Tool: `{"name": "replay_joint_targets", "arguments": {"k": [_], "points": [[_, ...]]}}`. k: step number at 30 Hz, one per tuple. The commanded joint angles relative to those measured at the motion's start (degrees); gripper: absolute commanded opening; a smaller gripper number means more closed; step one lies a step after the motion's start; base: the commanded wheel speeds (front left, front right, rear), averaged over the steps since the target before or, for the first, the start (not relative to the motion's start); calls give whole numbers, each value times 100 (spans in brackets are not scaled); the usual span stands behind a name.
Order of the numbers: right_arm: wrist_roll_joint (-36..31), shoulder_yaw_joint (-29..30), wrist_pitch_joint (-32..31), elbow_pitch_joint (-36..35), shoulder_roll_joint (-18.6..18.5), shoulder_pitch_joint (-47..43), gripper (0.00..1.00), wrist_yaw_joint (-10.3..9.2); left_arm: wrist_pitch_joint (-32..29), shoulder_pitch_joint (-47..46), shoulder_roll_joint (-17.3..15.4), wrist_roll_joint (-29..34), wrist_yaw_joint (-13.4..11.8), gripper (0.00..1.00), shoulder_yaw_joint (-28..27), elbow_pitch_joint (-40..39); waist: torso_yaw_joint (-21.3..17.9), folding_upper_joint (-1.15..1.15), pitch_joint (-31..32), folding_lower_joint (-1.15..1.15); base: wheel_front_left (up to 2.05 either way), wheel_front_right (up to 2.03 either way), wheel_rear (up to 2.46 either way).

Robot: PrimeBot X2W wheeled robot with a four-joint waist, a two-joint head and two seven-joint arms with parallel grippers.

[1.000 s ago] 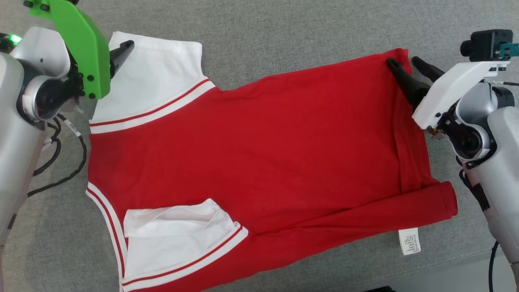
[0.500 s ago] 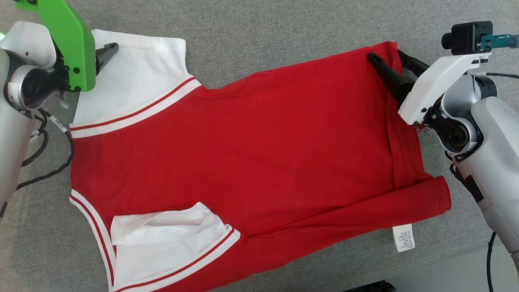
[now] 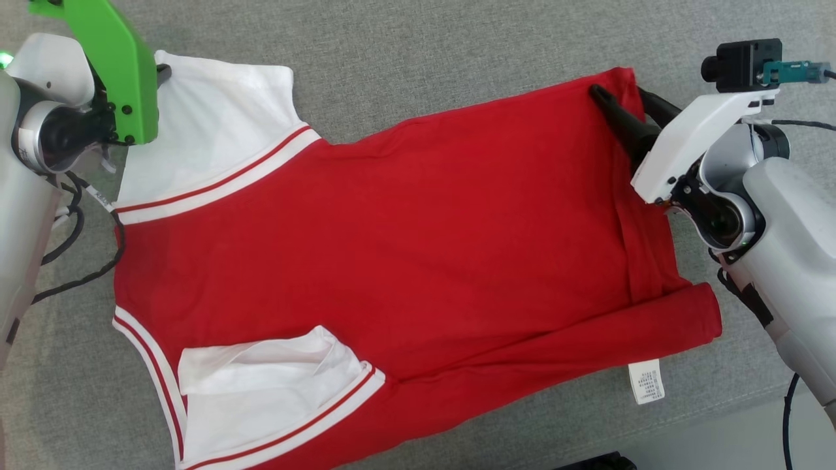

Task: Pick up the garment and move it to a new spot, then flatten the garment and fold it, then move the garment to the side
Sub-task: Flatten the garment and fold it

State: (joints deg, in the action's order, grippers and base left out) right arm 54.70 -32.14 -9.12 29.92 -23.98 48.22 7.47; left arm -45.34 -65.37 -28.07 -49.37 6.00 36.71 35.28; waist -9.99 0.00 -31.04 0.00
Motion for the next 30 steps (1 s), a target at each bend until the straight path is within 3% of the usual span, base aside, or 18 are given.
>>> {"name": "replay_joint_targets", "arguments": {"k": [1, 2, 3, 18, 30], "points": [[-2, -55, 129, 73, 46, 32, 22, 5, 29, 68, 3, -21, 17, 0, 5, 26, 8, 0, 26, 0, 0, 0, 0], [-28, -61, 212, 106, 34, 55, 7, 5, 49, 65, 8, -29, 28, 0, 9, 28, 13, 0, 34, 0, 0, 0, 0], [-48, -78, 306, 140, 32, 80, 0, 5, 71, 56, 13, -39, 39, 0, 8, 25, 19, 0, 42, 0, 0, 0, 0], [194, -469, 984, 420, -18, 216, 0, 4, 298, 118, -32, -211, 103, 0, 16, 125, 37, 0, 400, 0, 0, 0, 0], [464, -722, 1103, 645, -309, -125, 0, 4, -122, 478, -210, -650, 144, 0, 83, -105, 248, 0, 1113, 0, 0, 0, 0]]}}
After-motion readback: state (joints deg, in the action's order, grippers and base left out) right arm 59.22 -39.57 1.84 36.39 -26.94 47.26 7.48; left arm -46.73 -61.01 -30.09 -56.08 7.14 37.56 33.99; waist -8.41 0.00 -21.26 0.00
